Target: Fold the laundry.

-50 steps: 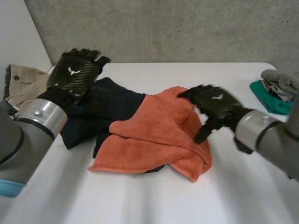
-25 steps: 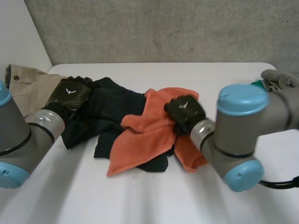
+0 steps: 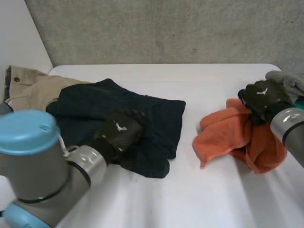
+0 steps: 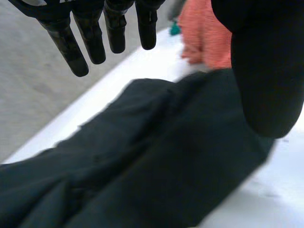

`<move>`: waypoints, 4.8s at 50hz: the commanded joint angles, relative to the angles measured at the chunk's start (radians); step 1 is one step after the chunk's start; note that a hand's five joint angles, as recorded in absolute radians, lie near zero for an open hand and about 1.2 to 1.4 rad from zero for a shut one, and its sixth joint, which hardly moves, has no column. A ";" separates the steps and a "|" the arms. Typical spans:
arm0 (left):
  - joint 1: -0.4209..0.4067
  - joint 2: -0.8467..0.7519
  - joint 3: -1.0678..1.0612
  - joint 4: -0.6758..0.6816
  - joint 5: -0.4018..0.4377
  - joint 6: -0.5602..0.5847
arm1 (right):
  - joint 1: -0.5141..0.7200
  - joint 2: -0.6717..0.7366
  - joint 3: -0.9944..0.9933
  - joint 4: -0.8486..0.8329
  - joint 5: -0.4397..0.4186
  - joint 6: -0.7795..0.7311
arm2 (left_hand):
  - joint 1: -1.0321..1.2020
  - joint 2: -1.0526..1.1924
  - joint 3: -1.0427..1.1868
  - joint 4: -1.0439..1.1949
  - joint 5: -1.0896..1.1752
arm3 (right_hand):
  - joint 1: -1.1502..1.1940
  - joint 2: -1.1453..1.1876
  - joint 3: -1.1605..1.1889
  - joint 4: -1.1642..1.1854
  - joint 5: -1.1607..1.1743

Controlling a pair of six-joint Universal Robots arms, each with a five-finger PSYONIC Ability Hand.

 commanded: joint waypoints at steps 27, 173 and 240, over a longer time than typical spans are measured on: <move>0.399 -0.214 0.534 0.421 -0.612 0.334 | 0.010 0.004 0.109 -0.034 -0.037 0.007 | 1.156 1.161 1.159 1.164 1.165 | 0.375 0.240 0.219 0.197 0.280; -0.149 -0.434 0.500 0.186 -0.247 -0.314 | 0.163 -0.283 -0.186 -0.025 -0.146 0.097 | 0.003 0.008 0.005 0.011 0.011 | 0.375 0.240 0.219 0.197 0.280; 0.031 -0.254 0.631 0.671 -0.379 0.376 | 0.106 0.237 -0.473 -0.471 0.107 -0.056 | 1.156 1.161 1.159 1.164 1.165 | 0.375 0.240 0.219 0.197 0.280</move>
